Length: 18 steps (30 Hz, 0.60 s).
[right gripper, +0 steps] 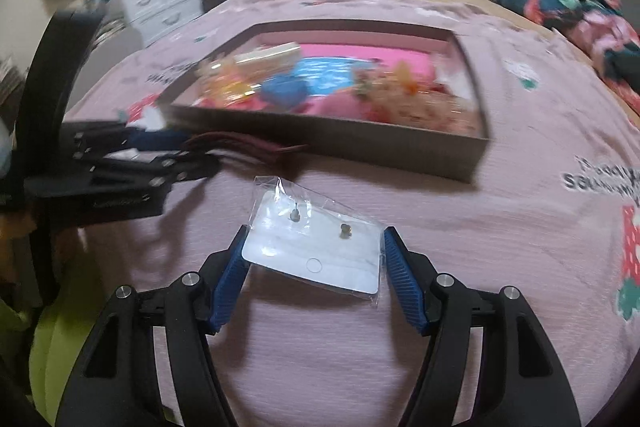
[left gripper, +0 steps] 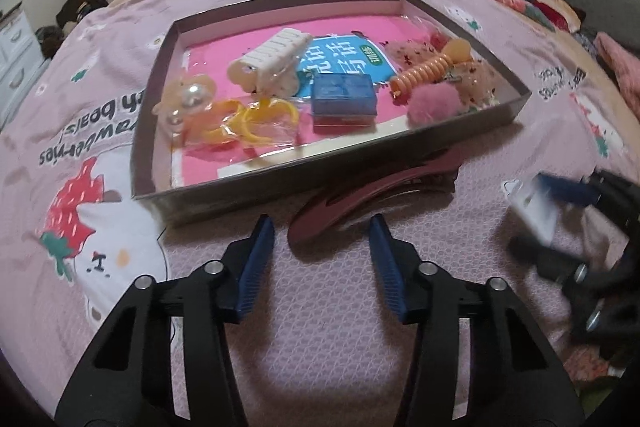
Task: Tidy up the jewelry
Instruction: 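Grasp the clear earring card with the right gripper while the left grasps the dark red hair clip, then carry the earring card and dark red clip into the tray box and open both grippers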
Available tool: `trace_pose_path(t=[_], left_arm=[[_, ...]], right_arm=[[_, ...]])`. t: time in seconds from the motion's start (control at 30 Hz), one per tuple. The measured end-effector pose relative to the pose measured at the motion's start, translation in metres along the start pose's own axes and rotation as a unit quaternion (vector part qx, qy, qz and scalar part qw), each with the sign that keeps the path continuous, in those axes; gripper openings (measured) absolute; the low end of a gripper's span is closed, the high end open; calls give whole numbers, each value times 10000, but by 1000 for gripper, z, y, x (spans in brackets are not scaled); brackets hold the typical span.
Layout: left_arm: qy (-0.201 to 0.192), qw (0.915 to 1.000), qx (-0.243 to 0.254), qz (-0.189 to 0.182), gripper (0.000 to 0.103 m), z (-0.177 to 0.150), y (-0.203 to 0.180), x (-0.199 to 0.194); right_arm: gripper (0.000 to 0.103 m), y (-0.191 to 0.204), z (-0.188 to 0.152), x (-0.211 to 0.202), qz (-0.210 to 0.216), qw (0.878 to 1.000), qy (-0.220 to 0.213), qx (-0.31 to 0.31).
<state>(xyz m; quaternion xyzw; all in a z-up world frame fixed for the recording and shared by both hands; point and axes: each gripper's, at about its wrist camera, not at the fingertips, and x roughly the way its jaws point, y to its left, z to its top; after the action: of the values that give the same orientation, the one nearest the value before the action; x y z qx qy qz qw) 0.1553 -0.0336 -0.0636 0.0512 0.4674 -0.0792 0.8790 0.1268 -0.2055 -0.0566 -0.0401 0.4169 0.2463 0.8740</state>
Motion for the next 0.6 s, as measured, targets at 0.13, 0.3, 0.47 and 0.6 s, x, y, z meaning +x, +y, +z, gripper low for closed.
trace_pose_path(t=[0.13, 0.3, 0.47, 0.6], left_arm=[[-3, 9998, 150, 95, 27, 2, -5, 2], [5, 9994, 316, 161, 11, 3, -11, 4], [-55, 9986, 476, 240, 6, 1, -18, 1], [-93, 9994, 312, 68, 6, -1, -12, -2]], right_arm=[[64, -17, 1, -1, -49, 9998, -1, 215], [64, -24, 3, -3, -47, 9996, -47, 292], [64, -27, 4, -5, -41, 9993, -76, 377], [64, -31, 6, -10, -47, 9990, -126, 416]])
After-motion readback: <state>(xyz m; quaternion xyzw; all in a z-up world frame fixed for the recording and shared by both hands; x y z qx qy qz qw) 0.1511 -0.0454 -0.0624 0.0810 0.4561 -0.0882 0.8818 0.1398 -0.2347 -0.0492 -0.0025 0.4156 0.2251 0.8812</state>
